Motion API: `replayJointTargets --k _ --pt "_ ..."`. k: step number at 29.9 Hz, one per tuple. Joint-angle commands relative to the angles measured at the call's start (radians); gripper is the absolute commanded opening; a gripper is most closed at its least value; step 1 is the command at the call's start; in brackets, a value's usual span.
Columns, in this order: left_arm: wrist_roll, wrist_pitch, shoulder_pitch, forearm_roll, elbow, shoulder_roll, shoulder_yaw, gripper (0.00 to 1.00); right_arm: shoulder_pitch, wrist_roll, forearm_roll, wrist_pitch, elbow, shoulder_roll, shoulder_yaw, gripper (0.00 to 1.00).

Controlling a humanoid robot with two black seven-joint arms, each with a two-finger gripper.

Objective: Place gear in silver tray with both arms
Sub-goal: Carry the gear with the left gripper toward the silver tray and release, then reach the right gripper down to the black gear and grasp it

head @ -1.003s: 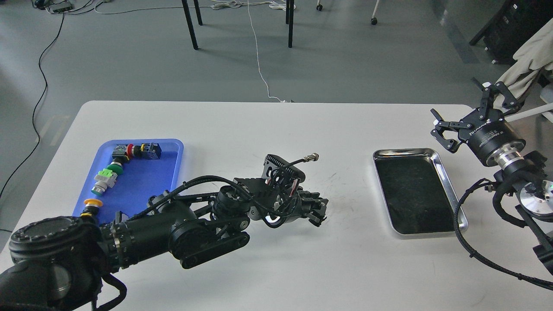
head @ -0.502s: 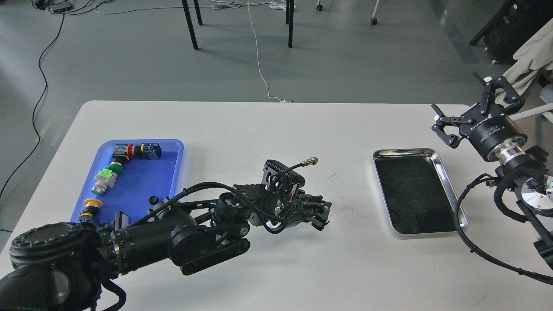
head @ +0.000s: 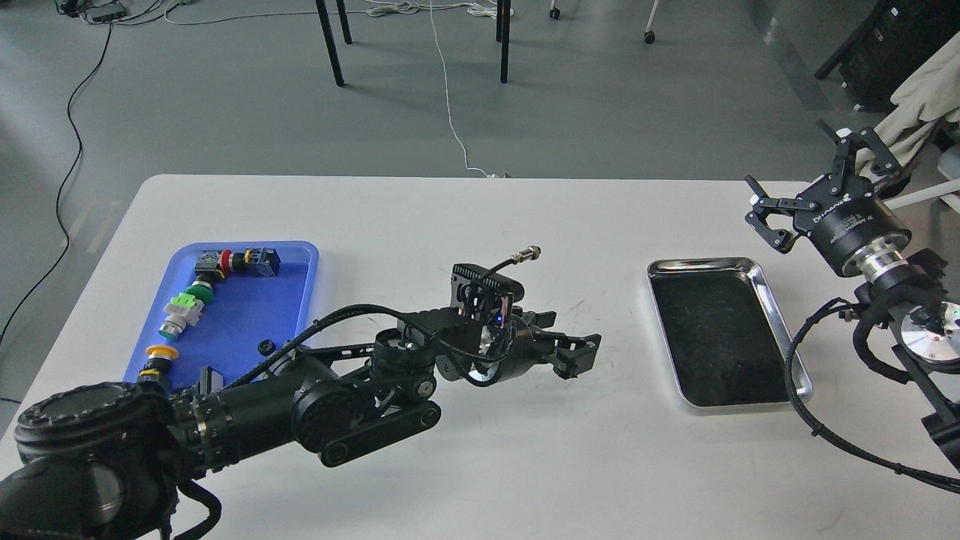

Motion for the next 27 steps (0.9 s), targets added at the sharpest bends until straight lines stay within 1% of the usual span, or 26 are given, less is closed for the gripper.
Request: replayJointTargets --k 1,4,6,8,9,14,16,19,20,22,24,27 --pt "0.001 0.013 -0.019 -0.027 0.004 0.000 -0.117 0.98 0.008 0.000 0.001 -0.001 -0.010 0.043 0.009 0.99" --pt "0.001 0.064 -0.022 -0.027 -0.005 0.000 -0.206 0.98 0.008 0.000 0.001 0.002 -0.004 0.051 0.008 0.99" --pt "0.001 0.099 -0.024 -0.039 -0.039 0.000 -0.261 0.98 0.008 0.001 0.001 0.002 0.001 0.052 0.006 0.99" --pt "0.004 0.110 -0.025 -0.081 -0.073 0.000 -0.322 0.98 0.017 0.001 0.001 0.001 -0.002 0.058 -0.001 0.99" --pt "0.007 0.112 -0.025 -0.114 -0.081 0.015 -0.351 0.98 0.029 0.001 0.000 -0.001 -0.004 0.061 -0.006 0.99" --pt "0.015 0.127 -0.018 -0.364 -0.098 0.179 -0.477 0.98 0.091 0.000 -0.003 -0.008 -0.012 0.040 -0.109 0.99" --pt "0.015 0.150 -0.012 -0.502 -0.094 0.238 -0.514 0.98 0.132 0.000 -0.008 -0.011 -0.013 -0.007 -0.190 0.99" --pt "0.012 0.185 0.002 -0.677 -0.093 0.302 -0.528 0.98 0.203 0.000 -0.007 -0.013 -0.013 -0.072 -0.311 0.99" --pt "0.009 0.211 0.010 -0.729 -0.093 0.316 -0.533 0.98 0.226 0.000 -0.007 -0.013 -0.013 -0.092 -0.342 0.99" --pt "0.012 0.297 0.030 -0.800 -0.093 0.324 -0.568 0.98 0.273 -0.002 -0.007 -0.013 -0.010 -0.133 -0.398 0.99" --pt "0.015 0.345 0.057 -0.837 -0.093 0.324 -0.605 0.98 0.328 -0.003 -0.008 -0.012 -0.001 -0.175 -0.470 0.99" --pt "0.015 0.342 0.100 -0.883 -0.094 0.325 -0.651 0.98 0.454 -0.013 -0.014 -0.012 0.007 -0.210 -0.637 0.99"
